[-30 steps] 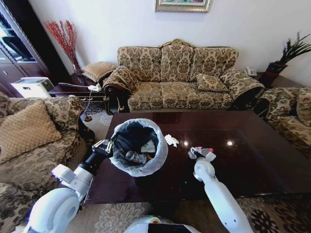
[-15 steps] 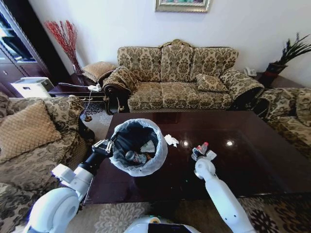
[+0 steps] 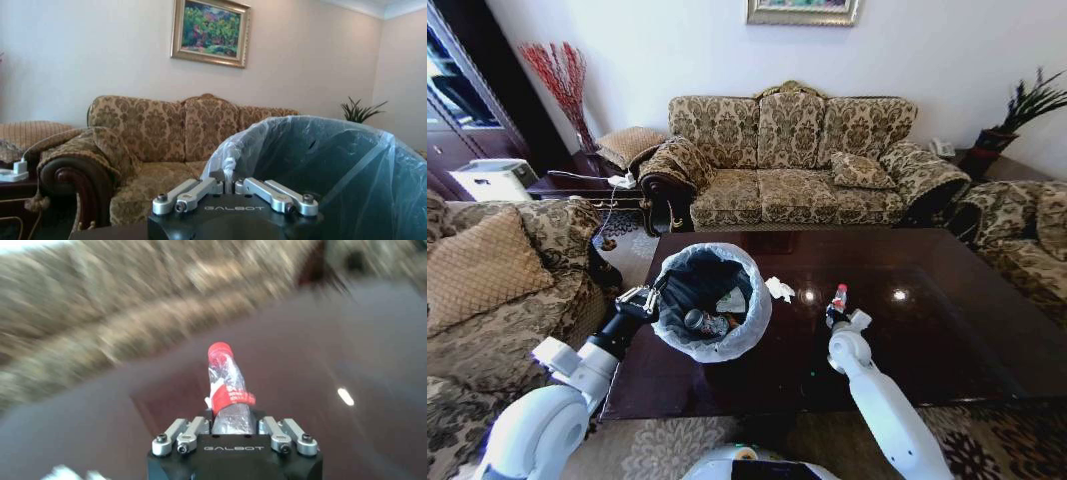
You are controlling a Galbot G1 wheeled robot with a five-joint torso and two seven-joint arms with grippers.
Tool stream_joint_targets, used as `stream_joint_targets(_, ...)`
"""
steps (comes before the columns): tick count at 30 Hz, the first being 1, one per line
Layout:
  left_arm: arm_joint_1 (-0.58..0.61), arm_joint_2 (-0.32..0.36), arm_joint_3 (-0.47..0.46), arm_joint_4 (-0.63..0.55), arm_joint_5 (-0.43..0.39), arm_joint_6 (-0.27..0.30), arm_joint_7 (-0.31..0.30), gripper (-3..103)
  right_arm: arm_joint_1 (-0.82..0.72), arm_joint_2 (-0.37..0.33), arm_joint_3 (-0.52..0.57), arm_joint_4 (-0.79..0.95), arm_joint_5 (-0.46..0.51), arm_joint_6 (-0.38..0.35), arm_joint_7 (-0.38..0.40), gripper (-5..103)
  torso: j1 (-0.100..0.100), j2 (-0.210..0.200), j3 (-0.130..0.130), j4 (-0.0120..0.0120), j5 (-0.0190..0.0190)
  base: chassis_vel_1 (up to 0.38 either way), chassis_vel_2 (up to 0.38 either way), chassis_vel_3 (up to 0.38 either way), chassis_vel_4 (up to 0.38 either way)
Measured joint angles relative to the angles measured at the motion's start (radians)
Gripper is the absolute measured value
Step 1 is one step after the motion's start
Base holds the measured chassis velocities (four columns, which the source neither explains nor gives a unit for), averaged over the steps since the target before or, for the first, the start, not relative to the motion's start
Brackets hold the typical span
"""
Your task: Move to the front of the table and place the trash on the table into the trash bin.
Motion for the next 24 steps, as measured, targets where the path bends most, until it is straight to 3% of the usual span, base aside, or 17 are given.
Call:
stream_joint_targets(2,-0.001,-0.003,0.006,0.0,0.0,0.0,0.0,3,0.03,-0.053,-0.011,0.108,-0.011,-0.014,-0.034,25,0.0,0.0,0.0,0.0,-0.0002,0.0,0.0,0.0,0.0)
stream_joint_targets(3,-0.002,-0.003,0.011,-0.001,0.001,0.0,0.0,3,0.067,-0.112,-0.02,0.21,0.038,-0.04,-0.063,18,0.0,0.0,0.0,0.0002,-0.0001,0.0,0.0,0.0,0.0)
stream_joint_targets(5,-0.003,0.0,0.017,-0.001,0.002,0.0,0.0,3,0.115,-0.182,-0.026,0.306,0.118,-0.069,-0.098,14,0.0,0.0,0.0,0.0004,-0.0006,0.0,0.0,0.0,0.0)
stream_joint_targets(7,-0.005,0.003,0.02,-0.001,0.003,0.001,-0.001,3,0.131,-0.208,-0.026,0.337,0.145,-0.078,-0.112,12,0.0,0.0,0.0,0.0005,-0.0005,0.0,0.0,0.0,0.0)
stream_joint_targets(9,-0.009,0.017,0.028,0.001,0.005,0.007,0.001,3,0.236,-0.325,-0.055,0.454,0.266,-0.101,-0.176,5,0.0,0.0,0.0,-0.0002,-0.0007,0.0,0.0,0.0,0.0)
stream_joint_targets(10,-0.009,0.017,0.028,0.001,0.005,0.007,0.001,3,0.236,-0.325,-0.055,0.454,0.266,-0.101,-0.176,5,0.0,0.0,0.0,-0.0002,-0.0007,0.0,0.0,0.0,0.0)
stream_joint_targets(12,-0.007,0.022,0.03,0.001,0.007,0.014,0.005,3,0.367,-0.383,-0.108,0.532,0.389,-0.113,-0.225,4,0.0,0.0,0.0,-0.0001,-0.0003,0.0,0.0,0.0,0.0)
stream_joint_targets(14,-0.008,0.03,0.031,0.001,0.007,0.029,0.002,3,0.501,-0.403,-0.174,0.584,0.515,-0.119,-0.247,4,0.0,0.0,0.0,0.0,0.0,0.0,0.0,0.0,0.0)
stream_joint_targets(16,-0.009,0.034,0.031,0.001,0.007,0.038,-0.003,3,0.559,-0.404,-0.205,0.6,0.564,-0.12,-0.25,4,0.0,0.0,0.0,0.0001,-0.0002,0.0,0.0,0.0,0.0)
stream_joint_targets(17,-0.009,0.042,0.032,-0.003,0.008,0.063,-0.02,3,0.679,-0.399,-0.277,0.63,0.651,-0.121,-0.249,4,0.0,0.0,0.0,0.0001,-0.0007,0.0,0.0,0.0,0.0)
stream_joint_targets(19,-0.009,0.045,0.03,-0.004,0.008,0.079,-0.033,3,0.727,-0.393,-0.311,0.643,0.681,-0.121,-0.248,4,0.0,0.0,0.0,0.0001,-0.0008,0.0,0.0,0.0,0.0)
stream_joint_targets(22,-0.008,0.056,0.021,-0.006,0.004,0.133,-0.1,3,0.851,-0.368,-0.423,0.688,0.795,-0.137,-0.247,4,0.0,0.0,0.0,0.0007,-0.0006,0.0,0.0,0.0,0.0)
stream_joint_targets(24,-0.014,0.063,0.017,-0.006,-0.004,0.148,-0.134,3,0.857,-0.382,-0.465,0.709,0.803,-0.163,-0.263,4,0.0,0.0,0.0,0.0004,-0.0002,0.0,0.0,0.0,0.0)
